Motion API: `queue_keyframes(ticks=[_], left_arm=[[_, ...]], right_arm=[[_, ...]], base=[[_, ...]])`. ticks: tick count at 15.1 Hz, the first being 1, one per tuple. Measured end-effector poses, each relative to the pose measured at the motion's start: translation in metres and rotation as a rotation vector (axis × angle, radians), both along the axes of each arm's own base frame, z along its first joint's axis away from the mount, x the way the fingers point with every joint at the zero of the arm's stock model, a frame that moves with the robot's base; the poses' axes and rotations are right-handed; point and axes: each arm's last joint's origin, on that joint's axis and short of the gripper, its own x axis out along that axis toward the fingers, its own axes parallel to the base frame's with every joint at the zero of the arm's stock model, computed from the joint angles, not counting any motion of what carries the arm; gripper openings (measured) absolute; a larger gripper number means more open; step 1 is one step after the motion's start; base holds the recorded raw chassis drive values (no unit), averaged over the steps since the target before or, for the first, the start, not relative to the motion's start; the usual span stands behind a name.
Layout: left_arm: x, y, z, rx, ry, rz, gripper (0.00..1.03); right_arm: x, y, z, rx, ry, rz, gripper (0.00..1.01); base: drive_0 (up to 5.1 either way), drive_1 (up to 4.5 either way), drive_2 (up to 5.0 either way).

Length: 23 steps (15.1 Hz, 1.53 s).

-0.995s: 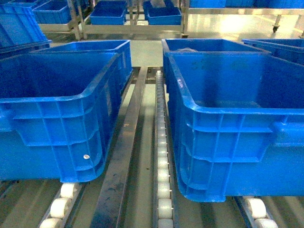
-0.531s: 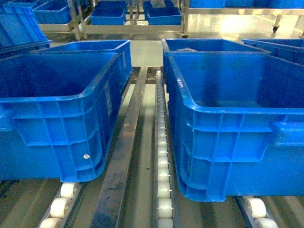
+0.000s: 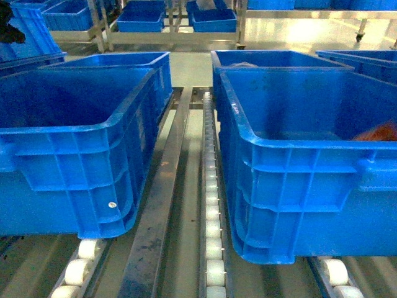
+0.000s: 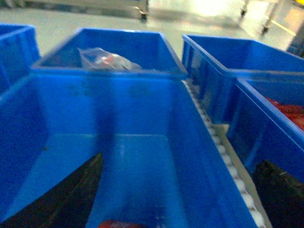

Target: Sort blue parts and orange caps into right shelf containers

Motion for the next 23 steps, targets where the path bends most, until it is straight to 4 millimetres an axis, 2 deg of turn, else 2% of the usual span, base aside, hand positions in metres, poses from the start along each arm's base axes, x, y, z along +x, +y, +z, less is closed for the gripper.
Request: queue_keyframes(ticks=[1, 2, 3, 4, 5, 7, 8, 9, 11, 15, 19, 20, 22, 23], left_arm=[[-0.004, 0.0, 0.002, -0.001, 0.012, 0.007, 0.91], [-0.006, 0.0, 0.001, -0.003, 0.025, 0.017, 1.0], [-0.006, 0.0, -0.002, -0.002, 0.023, 0.017, 0.97], [-0.021, -0.003, -0.009, 0.06, -0.092, -0.025, 0.81], [-0.043, -0.007, -0.019, 0.083, -0.106, -0.03, 0.69], [-0.074, -0.015, -0.027, 0.103, -0.121, -0.045, 0.47], [-0.09, -0.018, -0.035, 0.104, -0.114, -0.047, 0.33], [-0.122, -0.027, -0.049, 0.104, -0.094, -0.022, 0.02], [-0.14, -0.033, -0.053, 0.105, -0.102, -0.054, 0.02], [-0.17, -0.031, -0.062, 0.106, -0.093, -0.037, 0.02], [-0.188, -0.031, -0.066, 0.106, -0.095, -0.04, 0.02], [-0.193, -0.031, -0.068, 0.107, -0.128, -0.038, 0.02], [-0.2, -0.031, -0.079, 0.106, -0.078, -0.041, 0.02], [-0.207, -0.031, -0.081, 0.106, -0.072, -0.041, 0.02]], right_arm=[[-0.001, 0.0, -0.002, -0.013, 0.021, -0.028, 1.0], [-0.001, 0.0, -0.002, -0.024, 0.026, -0.034, 0.97], [0.0, 0.0, 0.0, -0.023, 0.002, -0.024, 0.98], [-0.012, -0.006, -0.003, 0.028, -0.15, 0.084, 0.82], [-0.033, -0.006, -0.011, 0.045, -0.18, 0.119, 0.69], [-0.061, -0.006, -0.023, 0.054, -0.186, 0.126, 0.45], [-0.075, -0.006, -0.029, 0.055, -0.179, 0.126, 0.32], [-0.102, -0.006, -0.04, 0.054, -0.172, 0.126, 0.01], [-0.118, -0.006, -0.044, 0.058, -0.176, 0.126, 0.02], [-0.145, -0.006, -0.053, 0.059, -0.17, 0.126, 0.02], [-0.162, -0.006, -0.057, 0.058, -0.188, 0.127, 0.02], [-0.165, -0.006, -0.061, 0.057, -0.202, 0.127, 0.02], [-0.173, -0.006, -0.072, 0.061, -0.142, 0.125, 0.02], [-0.178, -0.006, -0.068, 0.06, -0.162, 0.126, 0.02]], base=[[0.0, 0.0, 0.0], [0.0, 0.0, 0.0], [0.0, 0.0, 0.0], [0.0, 0.0, 0.0], [0.0, 0.0, 0.0], [0.0, 0.0, 0.0], [0.0, 0.0, 0.0], [0.0, 0.0, 0.0], [0.0, 0.0, 0.0], [0.0, 0.0, 0.0], [0.0, 0.0, 0.0], [0.0, 0.0, 0.0], [0.0, 0.0, 0.0], [0.0, 0.0, 0.0]])
